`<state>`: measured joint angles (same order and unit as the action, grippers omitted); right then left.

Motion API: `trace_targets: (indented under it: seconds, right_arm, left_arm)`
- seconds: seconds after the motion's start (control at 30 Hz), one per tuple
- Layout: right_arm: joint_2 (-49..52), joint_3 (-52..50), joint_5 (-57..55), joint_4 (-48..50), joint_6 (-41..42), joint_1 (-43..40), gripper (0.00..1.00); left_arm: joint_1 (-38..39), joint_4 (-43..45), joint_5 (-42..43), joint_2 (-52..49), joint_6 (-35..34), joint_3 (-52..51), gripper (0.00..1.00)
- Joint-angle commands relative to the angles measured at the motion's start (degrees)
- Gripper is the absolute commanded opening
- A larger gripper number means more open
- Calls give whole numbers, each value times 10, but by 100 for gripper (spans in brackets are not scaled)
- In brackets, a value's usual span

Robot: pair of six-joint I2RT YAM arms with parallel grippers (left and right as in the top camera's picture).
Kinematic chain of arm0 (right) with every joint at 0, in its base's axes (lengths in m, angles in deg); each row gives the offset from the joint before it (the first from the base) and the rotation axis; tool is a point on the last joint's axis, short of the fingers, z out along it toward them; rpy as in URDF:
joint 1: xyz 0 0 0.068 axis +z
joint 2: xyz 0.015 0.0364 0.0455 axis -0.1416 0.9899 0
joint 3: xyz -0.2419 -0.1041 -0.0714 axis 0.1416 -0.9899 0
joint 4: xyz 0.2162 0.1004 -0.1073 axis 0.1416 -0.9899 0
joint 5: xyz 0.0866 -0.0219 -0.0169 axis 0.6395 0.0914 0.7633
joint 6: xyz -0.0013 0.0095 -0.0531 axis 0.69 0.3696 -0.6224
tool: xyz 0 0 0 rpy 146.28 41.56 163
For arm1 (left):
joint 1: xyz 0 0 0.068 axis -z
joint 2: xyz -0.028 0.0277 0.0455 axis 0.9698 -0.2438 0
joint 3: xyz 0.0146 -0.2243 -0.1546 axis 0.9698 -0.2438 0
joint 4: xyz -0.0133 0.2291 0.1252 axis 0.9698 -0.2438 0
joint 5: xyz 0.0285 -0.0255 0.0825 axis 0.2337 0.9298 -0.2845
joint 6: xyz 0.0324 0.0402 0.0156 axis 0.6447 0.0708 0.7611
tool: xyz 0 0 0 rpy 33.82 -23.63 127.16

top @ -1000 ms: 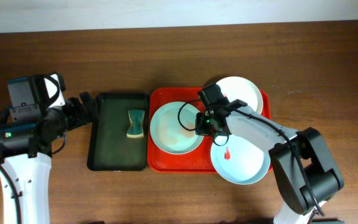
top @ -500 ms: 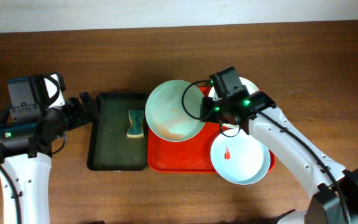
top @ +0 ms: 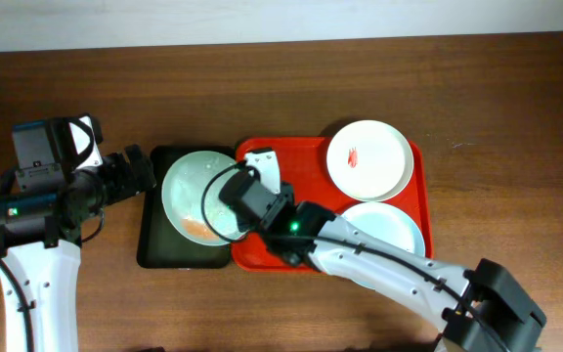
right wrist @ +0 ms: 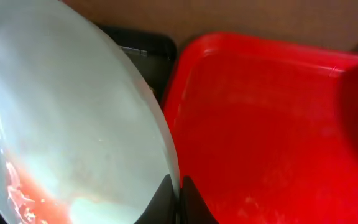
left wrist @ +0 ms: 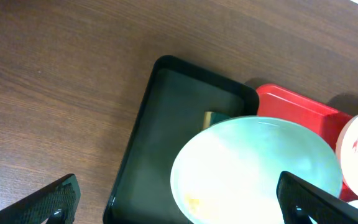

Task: Clean dirty plates on tray and stack at the side
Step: 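Lift the light-green plate with the right gripper and carry it right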

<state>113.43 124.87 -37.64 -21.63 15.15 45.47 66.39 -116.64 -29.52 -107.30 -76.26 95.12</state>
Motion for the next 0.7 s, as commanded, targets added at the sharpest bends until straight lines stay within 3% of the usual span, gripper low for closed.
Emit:
trace_targets:
  seconds: [0.0, 0.1, 0.23, 0.27, 0.33, 0.67]
  right_arm:
    - [2, 9, -121, 37, -86, 27, 4]
    - [2, 9, -172, 73, -202, 57, 4]
    - [1, 11, -257, 111, -295, 94, 4]
    - [1, 11, -327, 170, -384, 123, 4]
    - [1, 11, -371, 214, -441, 138, 4]
    - [1, 11, -407, 336, -626, 174, 4]
  left_arm:
    - [0, -1, -4, 8, -7, 0, 99]
    - [0, -1, -4, 8, -7, 0, 99]
    - [0, -1, -4, 8, -7, 0, 99]
    - [0, -1, -4, 8, -7, 0, 99]
    - [0, -1, -4, 8, -7, 0, 99]
    - [0, -1, -4, 8, -7, 0, 99]
